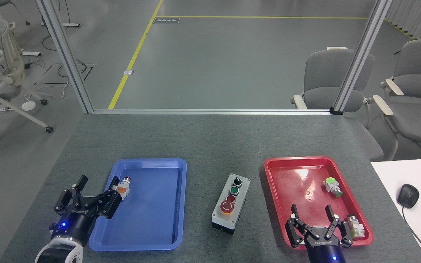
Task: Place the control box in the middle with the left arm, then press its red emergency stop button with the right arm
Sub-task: 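Withdraw the left gripper back beside the blue tray, then move the right gripper down onto the red button of the control box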
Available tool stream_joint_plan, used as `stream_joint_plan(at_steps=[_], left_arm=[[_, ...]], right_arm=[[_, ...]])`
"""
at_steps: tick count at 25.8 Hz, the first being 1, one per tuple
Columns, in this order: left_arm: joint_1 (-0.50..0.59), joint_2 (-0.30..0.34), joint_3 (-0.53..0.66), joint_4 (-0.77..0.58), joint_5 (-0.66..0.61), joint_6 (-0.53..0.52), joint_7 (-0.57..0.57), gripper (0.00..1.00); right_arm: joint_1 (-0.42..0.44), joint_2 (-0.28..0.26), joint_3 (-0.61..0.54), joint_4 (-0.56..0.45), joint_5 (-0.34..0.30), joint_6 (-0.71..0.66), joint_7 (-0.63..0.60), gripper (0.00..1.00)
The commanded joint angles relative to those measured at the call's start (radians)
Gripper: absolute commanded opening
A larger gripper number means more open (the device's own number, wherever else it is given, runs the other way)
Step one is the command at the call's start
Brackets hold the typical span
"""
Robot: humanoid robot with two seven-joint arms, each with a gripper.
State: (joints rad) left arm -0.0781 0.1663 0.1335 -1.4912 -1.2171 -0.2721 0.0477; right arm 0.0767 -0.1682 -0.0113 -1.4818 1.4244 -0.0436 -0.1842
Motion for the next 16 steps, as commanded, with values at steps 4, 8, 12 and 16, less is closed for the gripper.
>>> stream_joint_plan(at_steps=[4, 8, 12, 16], left_arm=[[0.020, -0.002, 0.026, -0.003, -0.009, 0.036, 0.004, 0.98], [0.023, -0.001, 0.024, -0.001, -0.111, 0.041, 0.008, 0.98], [0.040, -0.004, 0.026, -0.003, -0.164, 0.039, 0.020, 0.98], [0.041, -0.005, 0.028, -0.006, -0.159, 0.039, 0.020, 0.99]], right_arm=[[-0.002, 0.002, 0.005, -0.002, 0.007, -0.022, 0.003, 0.79], [-0.003, 0.002, 0.024, -0.003, 0.019, -0.035, 0.003, 0.60], [-0.005, 0.002, 0.030, -0.003, 0.041, -0.035, 0.003, 0.48], [-0.014, 0.001, 0.044, -0.003, 0.041, -0.052, 0.003, 0.29]])
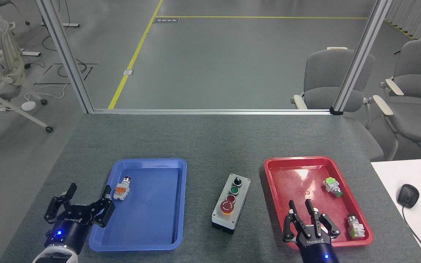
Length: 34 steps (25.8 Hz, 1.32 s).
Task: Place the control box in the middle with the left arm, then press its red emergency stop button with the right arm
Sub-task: 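Move the right gripper down onto the red button of the control box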
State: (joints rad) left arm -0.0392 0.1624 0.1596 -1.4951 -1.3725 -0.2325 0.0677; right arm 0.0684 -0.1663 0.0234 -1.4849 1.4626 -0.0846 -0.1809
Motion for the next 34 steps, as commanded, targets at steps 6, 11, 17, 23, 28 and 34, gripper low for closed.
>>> stream_joint_plan(at_steps=[6, 11, 17, 23, 28, 34], left_arm=[[0.004, -0.006, 0.001, -0.002, 0.012, -0.001, 0.000, 0.99], [0.002, -0.015, 0.001, -0.002, 0.012, -0.001, 0.000, 0.99], [0.002, -0.015, 0.001, -0.001, 0.013, -0.001, 0.000, 0.99], [0.002, -0.015, 0.001, 0.001, 0.013, -0.001, 0.001, 0.99], [0.002, -0.015, 0.003, 0.003, 0.013, -0.001, 0.001, 0.99], [0.002, -0.015, 0.005, 0.004, 0.015, 0.001, 0.001, 0.99]], right_arm=[[-0.010, 0.004, 0.076, -0.003, 0.041, -0.023, 0.050, 0.05], [-0.090, 0.030, 0.174, -0.005, 0.041, -0.003, 0.119, 0.00], [-0.147, 0.056, 0.271, 0.028, 0.044, 0.006, 0.175, 0.00], [-0.187, 0.076, 0.319, 0.098, 0.041, 0.028, 0.239, 0.00], [-0.187, 0.074, 0.320, 0.149, 0.039, 0.026, 0.267, 0.01], [-0.196, 0.085, 0.343, 0.209, 0.035, 0.029, 0.273, 0.01]])
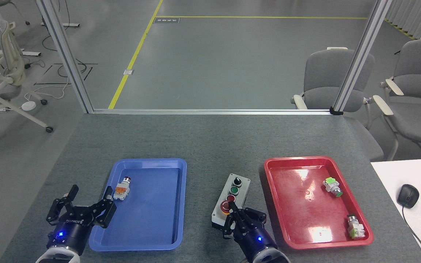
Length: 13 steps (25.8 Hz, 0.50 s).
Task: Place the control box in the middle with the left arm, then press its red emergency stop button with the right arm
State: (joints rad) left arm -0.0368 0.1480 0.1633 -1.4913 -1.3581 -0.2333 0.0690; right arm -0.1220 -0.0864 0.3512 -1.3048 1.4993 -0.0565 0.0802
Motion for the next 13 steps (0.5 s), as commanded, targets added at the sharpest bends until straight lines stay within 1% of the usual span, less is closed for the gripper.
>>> stream_joint_plan(at_steps=[1, 7, 9, 10, 12, 13], left_arm=[[0.000, 0.001, 0.001, 0.000, 0.001, 0.003, 0.000, 0.99], [0.000, 0.001, 0.001, 0.002, 0.001, 0.003, 0.000, 0.99], [0.000, 0.001, 0.001, 0.002, 0.001, 0.003, 0.000, 0.99], [0.000, 0.001, 0.002, 0.002, 0.001, 0.003, 0.000, 0.99], [0.000, 0.001, 0.002, 0.002, 0.001, 0.003, 0.000, 0.99], [0.000, 0.001, 0.002, 0.002, 0.001, 0.003, 0.000, 0.99]], right_arm=[[-0.007, 0.005, 0.017, 0.032, -0.002, 0.003, 0.012, 0.01], [-0.007, 0.004, 0.019, 0.030, -0.002, 0.001, 0.012, 0.01], [-0.005, 0.004, 0.014, 0.005, -0.008, -0.003, -0.002, 0.03], [-0.005, 0.000, 0.009, -0.028, -0.021, -0.002, -0.019, 0.13], [-0.004, -0.003, -0.003, -0.079, -0.044, 0.000, -0.060, 0.29], [-0.002, -0.003, -0.004, -0.093, -0.050, 0.001, -0.082, 0.48]])
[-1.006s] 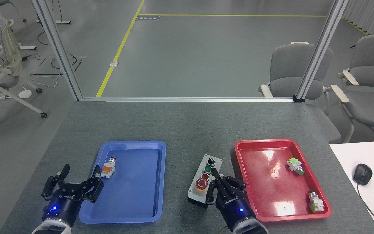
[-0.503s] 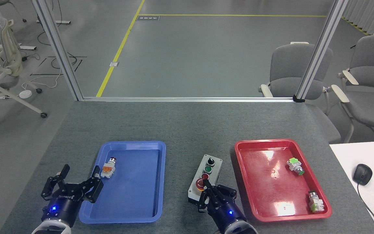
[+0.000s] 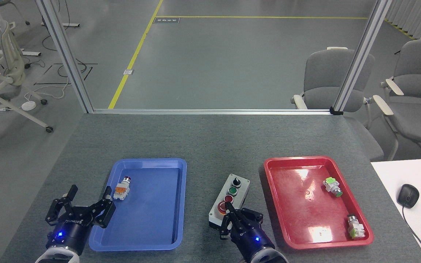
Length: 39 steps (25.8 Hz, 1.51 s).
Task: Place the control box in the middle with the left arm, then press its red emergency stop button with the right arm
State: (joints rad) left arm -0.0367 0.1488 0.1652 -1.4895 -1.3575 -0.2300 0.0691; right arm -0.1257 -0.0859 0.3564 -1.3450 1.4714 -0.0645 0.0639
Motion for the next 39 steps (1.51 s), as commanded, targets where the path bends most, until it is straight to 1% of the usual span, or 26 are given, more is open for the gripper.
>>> stream_joint_plan(at_steps=[1, 2, 3, 6, 9, 11, 17, 19, 25, 27, 32, 39], left_arm=[[0.000, 0.000, 0.000, 0.000, 0.000, 0.000, 0.000, 0.99], [0.000, 0.000, 0.000, 0.000, 0.000, 0.000, 0.000, 0.99], [0.000, 0.000, 0.000, 0.000, 0.003, 0.000, 0.000, 0.99], [0.000, 0.002, 0.000, 0.000, 0.023, -0.002, 0.000, 0.99], [0.000, 0.002, 0.000, 0.000, 0.029, 0.000, 0.000, 0.99], [0.000, 0.002, 0.000, 0.002, 0.031, 0.000, 0.000, 0.99], [0.000, 0.000, 0.000, 0.012, 0.044, 0.003, -0.002, 0.99], [-0.002, -0.002, 0.000, 0.021, 0.044, 0.006, -0.002, 0.99], [-0.006, -0.021, -0.001, 0.060, 0.044, 0.073, 0.000, 0.99], [-0.011, -0.038, -0.001, 0.061, 0.044, 0.080, 0.000, 0.99], [-0.037, -0.083, 0.000, 0.044, 0.044, 0.084, -0.002, 0.99], [-0.040, -0.086, -0.004, 0.043, 0.054, 0.098, -0.009, 0.99]], right_arm=[[0.006, -0.005, -0.027, -0.063, -0.025, 0.009, -0.084, 0.70], [0.012, -0.005, -0.060, -0.076, -0.026, 0.005, -0.101, 0.88], [0.023, -0.005, -0.094, -0.083, -0.028, -0.003, -0.115, 0.98], [0.063, -0.012, -0.169, -0.088, -0.026, -0.049, -0.124, 0.98], [0.109, -0.041, -0.263, -0.088, -0.026, -0.074, -0.128, 0.98], [0.126, -0.052, -0.297, -0.088, -0.028, -0.067, -0.128, 0.98], [0.164, -0.058, -0.373, -0.089, -0.028, -0.066, -0.124, 0.98], [0.172, -0.058, -0.396, -0.105, -0.028, -0.067, -0.127, 0.98], [0.176, -0.066, -0.412, -0.120, -0.028, -0.064, -0.128, 0.98], [0.176, -0.075, -0.427, -0.132, -0.028, -0.064, -0.128, 0.98], [0.176, -0.078, -0.438, -0.143, -0.028, -0.058, -0.128, 0.98], [0.170, -0.084, -0.438, -0.143, -0.028, -0.035, -0.130, 0.98]])
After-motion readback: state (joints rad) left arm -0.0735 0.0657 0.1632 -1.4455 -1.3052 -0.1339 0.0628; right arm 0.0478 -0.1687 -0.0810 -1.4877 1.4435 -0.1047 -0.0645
